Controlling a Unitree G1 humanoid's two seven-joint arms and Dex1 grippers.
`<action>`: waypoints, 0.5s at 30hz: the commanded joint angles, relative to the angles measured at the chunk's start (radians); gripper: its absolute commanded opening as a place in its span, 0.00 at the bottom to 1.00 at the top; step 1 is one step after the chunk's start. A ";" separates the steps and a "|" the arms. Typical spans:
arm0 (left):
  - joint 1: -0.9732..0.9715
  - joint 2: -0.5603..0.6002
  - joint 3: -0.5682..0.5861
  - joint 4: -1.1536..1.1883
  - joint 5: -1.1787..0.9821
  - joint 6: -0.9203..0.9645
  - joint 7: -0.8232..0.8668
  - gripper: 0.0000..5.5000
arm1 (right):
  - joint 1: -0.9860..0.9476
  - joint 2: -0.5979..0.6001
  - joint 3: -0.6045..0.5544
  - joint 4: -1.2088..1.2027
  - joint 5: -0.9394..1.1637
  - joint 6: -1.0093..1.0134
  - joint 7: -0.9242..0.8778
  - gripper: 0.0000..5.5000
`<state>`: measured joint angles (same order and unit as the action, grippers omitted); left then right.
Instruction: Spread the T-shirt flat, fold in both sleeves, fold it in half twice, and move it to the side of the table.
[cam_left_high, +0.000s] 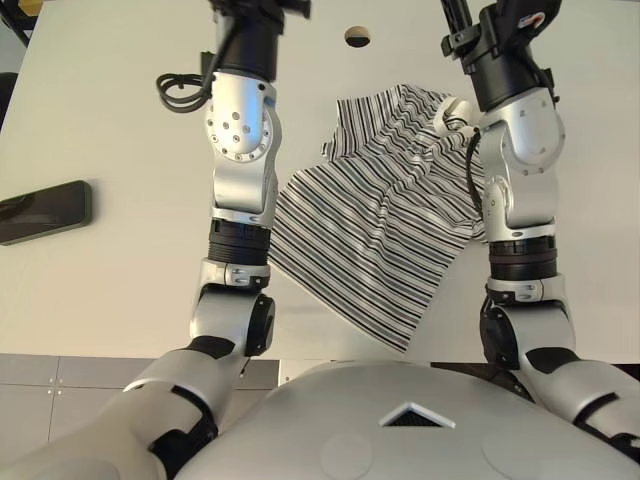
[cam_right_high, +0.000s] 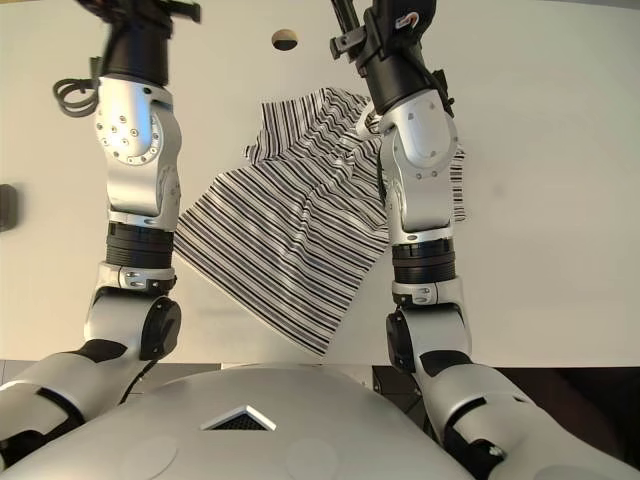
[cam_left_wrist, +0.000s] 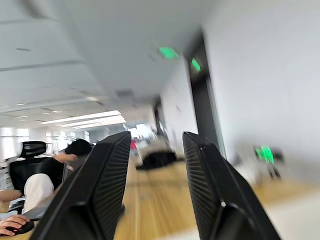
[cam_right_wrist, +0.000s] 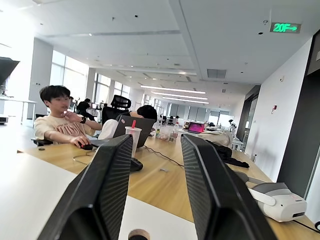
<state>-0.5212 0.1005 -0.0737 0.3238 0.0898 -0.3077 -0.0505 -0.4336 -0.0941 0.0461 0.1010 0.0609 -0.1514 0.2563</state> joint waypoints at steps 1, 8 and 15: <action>-0.108 0.028 -0.107 0.285 0.084 0.035 -0.140 0.35 | 0.037 -0.046 -0.062 -0.003 -0.005 -0.009 -0.031 0.32; -0.293 0.017 -0.241 0.805 0.243 -0.015 -0.186 0.35 | 0.039 -0.106 -0.134 0.011 0.000 -0.019 -0.052 0.32; -0.304 0.031 -0.347 1.020 0.375 0.111 -0.264 0.35 | 0.026 -0.099 -0.121 0.012 -0.008 -0.023 -0.065 0.32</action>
<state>-0.8527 0.0966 -0.3854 1.2850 0.4145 -0.2733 -0.2761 -0.3879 -0.1996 -0.0842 0.1104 0.0614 -0.1718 0.1965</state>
